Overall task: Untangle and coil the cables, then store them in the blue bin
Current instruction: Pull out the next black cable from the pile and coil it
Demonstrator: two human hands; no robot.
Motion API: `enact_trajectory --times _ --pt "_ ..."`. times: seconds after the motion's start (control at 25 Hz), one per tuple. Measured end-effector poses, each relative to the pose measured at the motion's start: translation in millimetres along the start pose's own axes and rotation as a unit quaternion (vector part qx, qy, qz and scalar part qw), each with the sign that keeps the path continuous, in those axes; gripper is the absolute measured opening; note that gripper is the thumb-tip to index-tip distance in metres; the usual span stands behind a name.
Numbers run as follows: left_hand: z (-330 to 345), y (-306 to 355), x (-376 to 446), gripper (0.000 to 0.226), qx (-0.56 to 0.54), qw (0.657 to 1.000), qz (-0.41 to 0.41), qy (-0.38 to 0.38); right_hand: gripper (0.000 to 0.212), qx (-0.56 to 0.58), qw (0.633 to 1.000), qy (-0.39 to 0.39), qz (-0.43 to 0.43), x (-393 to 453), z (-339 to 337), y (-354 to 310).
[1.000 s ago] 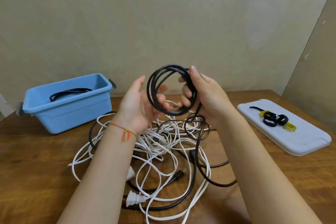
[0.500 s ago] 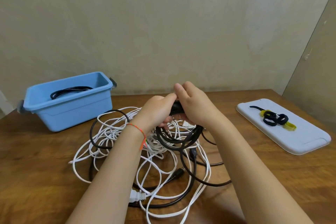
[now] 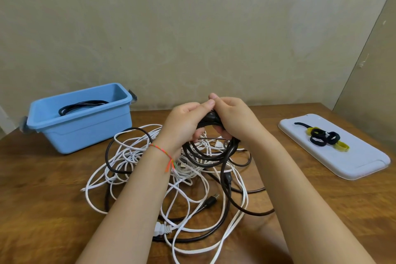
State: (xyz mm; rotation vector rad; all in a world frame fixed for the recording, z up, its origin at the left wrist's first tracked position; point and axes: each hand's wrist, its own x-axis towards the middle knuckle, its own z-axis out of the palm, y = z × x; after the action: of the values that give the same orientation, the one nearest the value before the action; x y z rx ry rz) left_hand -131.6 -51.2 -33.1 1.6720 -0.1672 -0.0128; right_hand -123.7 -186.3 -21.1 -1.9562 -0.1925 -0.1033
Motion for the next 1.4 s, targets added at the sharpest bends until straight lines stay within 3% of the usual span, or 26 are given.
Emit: enact_trajectory --times 0.12,0.28,0.36,0.44,0.52,0.6,0.68,0.8,0.88,0.96,1.04,1.12,1.24,1.4 --pt "-1.3 0.5 0.7 0.035 -0.018 0.999 -0.036 0.006 0.043 -0.044 0.998 0.023 -0.030 3.6 3.5 0.9" --pt "-2.0 -0.1 0.5 0.064 0.030 0.992 -0.063 -0.108 0.051 -0.121 0.989 0.038 -0.076 6.4 2.1 5.2" --pt "0.3 -0.2 0.6 0.059 0.031 0.992 -0.051 -0.114 0.053 -0.108 0.990 0.034 -0.080 5.9 1.0 5.6" --pt "-0.9 -0.3 3.8 0.051 -0.036 0.994 -0.056 -0.081 0.047 -0.035 0.998 0.007 -0.060 3.7 -5.0 3.0" --pt "-6.3 0.1 9.1 0.048 -0.151 0.984 -0.077 -0.052 0.037 0.077 0.994 -0.079 -0.027 -0.3 -15.2 2.4" --pt "-11.3 2.0 12.1 0.046 -0.252 0.964 -0.079 -0.029 0.023 0.095 0.986 -0.133 -0.023 -3.0 -26.1 3.5" --pt "-12.0 5.0 11.8 0.043 -0.364 0.930 -0.055 -0.003 0.011 0.116 0.983 -0.141 -0.025 -3.7 -29.1 3.2" --pt "-8.1 7.2 10.8 0.038 -0.514 0.858 -0.007 0.011 0.011 0.288 0.950 -0.120 0.003 -1.0 -13.1 3.7" --pt "-7.7 8.9 8.5 0.034 -0.501 0.866 0.006 -0.014 0.018 0.383 0.921 -0.075 0.012 3.6 0.7 5.5" --pt "-13.5 9.9 4.6 0.041 -0.407 0.911 -0.013 -0.066 0.021 0.303 0.952 -0.030 -0.026 6.0 0.8 9.2" --pt "-22.7 7.9 2.3 0.056 -0.292 0.947 -0.040 -0.128 0.020 0.072 0.992 -0.028 -0.102 3.3 -11.1 8.1" --pt "-26.5 3.8 0.9 0.052 -0.164 0.973 -0.040 -0.156 0.020 -0.112 0.981 -0.069 -0.144 -0.6 -19.0 3.7" --pt "-20.8 2.3 -0.8 0.043 -0.064 0.991 -0.038 -0.114 0.010 -0.194 0.965 -0.104 -0.142 -3.0 -19.1 0.3" --pt "-17.5 5.0 0.1 0.047 -0.063 0.998 -0.032 0.004 0.017 -0.273 0.948 -0.131 -0.094 -6.9 -27.3 -1.8"
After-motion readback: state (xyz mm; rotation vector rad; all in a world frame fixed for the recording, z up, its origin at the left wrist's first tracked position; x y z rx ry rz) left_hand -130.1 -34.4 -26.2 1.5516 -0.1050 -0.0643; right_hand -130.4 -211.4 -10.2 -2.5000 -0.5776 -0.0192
